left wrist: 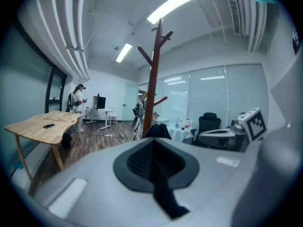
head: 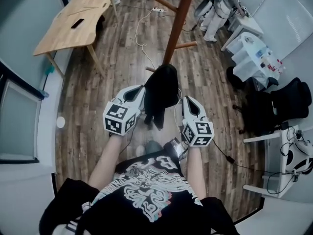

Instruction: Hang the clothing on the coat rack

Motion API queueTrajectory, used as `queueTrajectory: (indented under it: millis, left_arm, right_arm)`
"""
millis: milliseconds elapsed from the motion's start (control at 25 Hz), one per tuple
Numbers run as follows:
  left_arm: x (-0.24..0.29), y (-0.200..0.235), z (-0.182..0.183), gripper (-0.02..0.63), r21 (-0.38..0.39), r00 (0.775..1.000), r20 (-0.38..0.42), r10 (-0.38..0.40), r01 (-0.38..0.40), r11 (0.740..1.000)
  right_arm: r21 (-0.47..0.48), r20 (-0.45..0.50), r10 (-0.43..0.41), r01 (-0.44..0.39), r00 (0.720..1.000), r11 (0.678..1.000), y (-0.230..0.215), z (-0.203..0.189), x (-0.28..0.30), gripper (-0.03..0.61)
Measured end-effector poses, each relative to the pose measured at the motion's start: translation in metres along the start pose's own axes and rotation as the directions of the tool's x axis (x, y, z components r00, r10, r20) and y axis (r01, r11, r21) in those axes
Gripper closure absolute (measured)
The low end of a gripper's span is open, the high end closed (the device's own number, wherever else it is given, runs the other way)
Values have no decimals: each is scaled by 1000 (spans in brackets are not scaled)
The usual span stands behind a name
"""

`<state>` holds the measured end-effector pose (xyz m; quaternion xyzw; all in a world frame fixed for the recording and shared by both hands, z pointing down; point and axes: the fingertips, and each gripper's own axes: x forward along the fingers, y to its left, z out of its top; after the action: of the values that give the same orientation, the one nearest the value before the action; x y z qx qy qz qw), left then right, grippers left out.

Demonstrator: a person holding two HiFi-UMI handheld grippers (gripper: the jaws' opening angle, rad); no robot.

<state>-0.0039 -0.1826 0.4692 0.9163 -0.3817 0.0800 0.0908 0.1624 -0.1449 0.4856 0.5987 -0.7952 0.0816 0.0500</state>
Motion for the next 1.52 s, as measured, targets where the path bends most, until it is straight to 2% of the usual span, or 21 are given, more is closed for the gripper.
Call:
queueTrajectory:
  millis: [200,360,560,720,920,1320,1520]
  left_arm:
    - [2,-2,10,624,17,1000,12,17,-17,1000]
    - [11,-2,11,624,26,998,10,58,-58,998]
    - [20,0,3,624,-8,993,-18,118,-119,993]
    - [31,-10,6,624,-1,994,-10,108,-108,994]
    - [39,-23,3,624,16,996,-28,85,-85,996]
    - [35,-8,2,624,51,991,-31,131,-129,990]
    - [31,2,3,624,42,986,-31,162,-161,986]
  right_arm:
    - [-5,11,-10,10,1000,1000,-8,8,-1,578]
    - [8,8,-40,40,999,999,-34,9,-3,578]
    - [5,-5,-45,45,999,999,-49,8,-7,578]
    - [-19,-34,-67,67,997,998,-61,5,-9,578]
    - [-1,-32,-75,75,997,997,-74,1,-13,580]
    - [-10,-21,-63,63,998,998,-71,3,-4,580]
    - [-6,-25,-62,62,998,998,-73,4,-1,578]
